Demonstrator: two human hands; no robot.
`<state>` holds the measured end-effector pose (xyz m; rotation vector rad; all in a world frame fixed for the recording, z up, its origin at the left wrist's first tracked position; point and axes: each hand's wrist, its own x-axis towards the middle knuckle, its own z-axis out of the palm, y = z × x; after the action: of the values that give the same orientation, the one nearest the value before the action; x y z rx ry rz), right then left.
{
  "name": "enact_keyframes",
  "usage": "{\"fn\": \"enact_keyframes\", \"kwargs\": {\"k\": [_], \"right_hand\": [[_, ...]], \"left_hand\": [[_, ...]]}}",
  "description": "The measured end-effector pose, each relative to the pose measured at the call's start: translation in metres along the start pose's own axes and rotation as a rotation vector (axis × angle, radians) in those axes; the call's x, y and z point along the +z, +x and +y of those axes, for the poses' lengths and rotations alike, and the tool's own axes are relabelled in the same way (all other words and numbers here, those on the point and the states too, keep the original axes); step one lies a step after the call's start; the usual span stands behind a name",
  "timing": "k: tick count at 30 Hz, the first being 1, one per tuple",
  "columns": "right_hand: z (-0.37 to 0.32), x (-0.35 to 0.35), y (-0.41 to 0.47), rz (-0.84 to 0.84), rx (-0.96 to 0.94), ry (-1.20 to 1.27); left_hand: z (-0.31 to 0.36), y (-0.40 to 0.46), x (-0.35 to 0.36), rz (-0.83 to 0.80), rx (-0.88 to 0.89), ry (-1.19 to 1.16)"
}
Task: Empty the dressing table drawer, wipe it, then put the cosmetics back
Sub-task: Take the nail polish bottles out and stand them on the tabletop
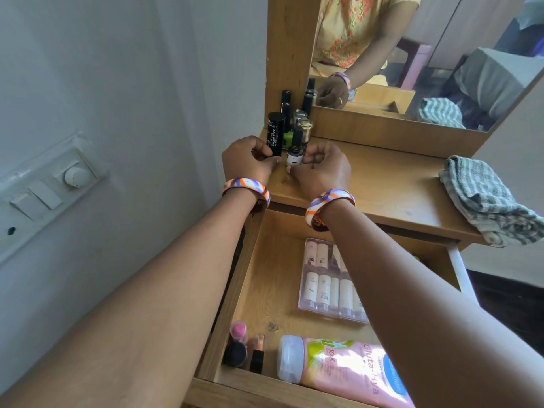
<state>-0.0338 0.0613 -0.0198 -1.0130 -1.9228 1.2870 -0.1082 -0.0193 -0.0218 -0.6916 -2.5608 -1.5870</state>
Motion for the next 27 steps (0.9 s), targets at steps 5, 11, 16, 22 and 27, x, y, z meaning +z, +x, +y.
{"fn": "enact_keyframes", "kwargs": {"k": [5,11,16,22,27], "right_hand": [[0.0006,-0.0017,-0.0021,-0.007,-0.019,-0.015],[0.0005,-0.0018,-0.0025,0.019,-0.034,-0.131],[-0.0001,-0.0019,-0.0015,-0.007,-0.03,-0.147],[0.0013,-0.0019,-0.0006,-0.027,-0.043,-0.151],[0.0023,-0.0018,-0.0001,-0.032,-0.042,-0.144]], "left_hand": [[-0.001,-0.0018,-0.0016,-0.013,0.004,-0.009],[-0.0023,-0.0019,-0.0019,-0.006,0.014,0.011],[-0.0019,-0.0008,-0.0005,-0.009,0.02,0.034],[-0.0013,-0.0006,-0.0004,-0.023,0.013,0.043],[0.0002,-0.001,-0.0007,-0.036,0.012,0.043]]}}
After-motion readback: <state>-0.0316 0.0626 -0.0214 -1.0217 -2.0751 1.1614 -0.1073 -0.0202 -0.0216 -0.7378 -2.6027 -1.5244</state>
